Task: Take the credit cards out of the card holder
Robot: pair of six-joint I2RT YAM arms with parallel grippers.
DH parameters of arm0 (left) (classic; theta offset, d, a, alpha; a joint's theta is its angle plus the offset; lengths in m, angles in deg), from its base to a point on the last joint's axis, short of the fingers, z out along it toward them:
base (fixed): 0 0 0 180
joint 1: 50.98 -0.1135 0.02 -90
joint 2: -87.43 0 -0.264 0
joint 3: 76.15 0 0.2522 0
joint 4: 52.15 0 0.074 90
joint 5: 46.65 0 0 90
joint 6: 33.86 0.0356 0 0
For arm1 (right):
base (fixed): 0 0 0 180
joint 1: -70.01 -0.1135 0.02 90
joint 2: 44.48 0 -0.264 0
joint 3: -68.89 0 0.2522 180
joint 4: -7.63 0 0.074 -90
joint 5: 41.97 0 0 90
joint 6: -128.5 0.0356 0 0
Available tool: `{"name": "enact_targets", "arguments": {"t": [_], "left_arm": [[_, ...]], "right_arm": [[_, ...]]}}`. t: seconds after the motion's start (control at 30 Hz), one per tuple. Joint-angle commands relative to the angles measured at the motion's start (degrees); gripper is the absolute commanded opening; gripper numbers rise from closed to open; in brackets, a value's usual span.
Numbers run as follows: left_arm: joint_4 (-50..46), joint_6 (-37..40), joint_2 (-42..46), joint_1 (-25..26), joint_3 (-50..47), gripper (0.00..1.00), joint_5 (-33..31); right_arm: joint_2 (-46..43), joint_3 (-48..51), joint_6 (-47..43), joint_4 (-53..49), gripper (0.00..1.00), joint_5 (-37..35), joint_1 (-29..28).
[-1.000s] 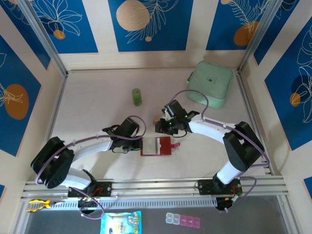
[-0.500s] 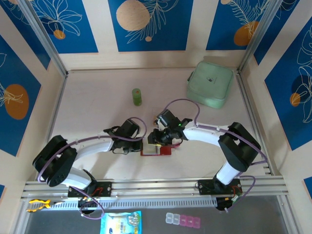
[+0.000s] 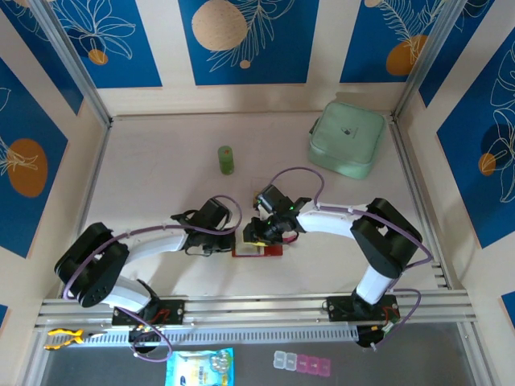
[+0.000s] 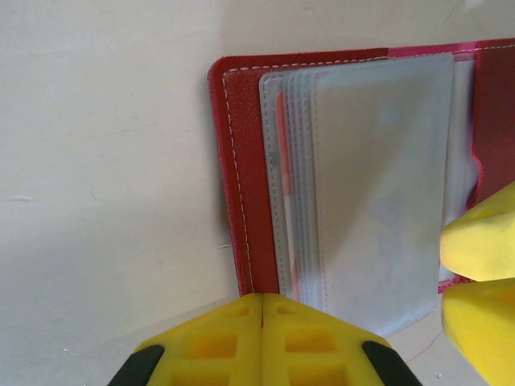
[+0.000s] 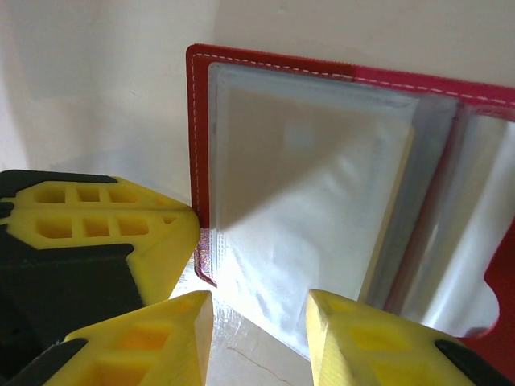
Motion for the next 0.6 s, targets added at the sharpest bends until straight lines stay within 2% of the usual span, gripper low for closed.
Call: {"name": "enact_targets", "arguments": {"t": [0.0,0.57], "left_arm": [[-1.08,0.00,-0.64,-0.44,-0.64,0.06,-0.28],[-2.83,0.78,-0.91,-0.46,-0.57,0.06,-1.92]], "right_arm": [[1.16,-1.22,0.76,-0.49,0.36,0.55,-0.41],[1.32,-1.54,0.48,-5.01,0.35,-3.77,-0.24]]}}
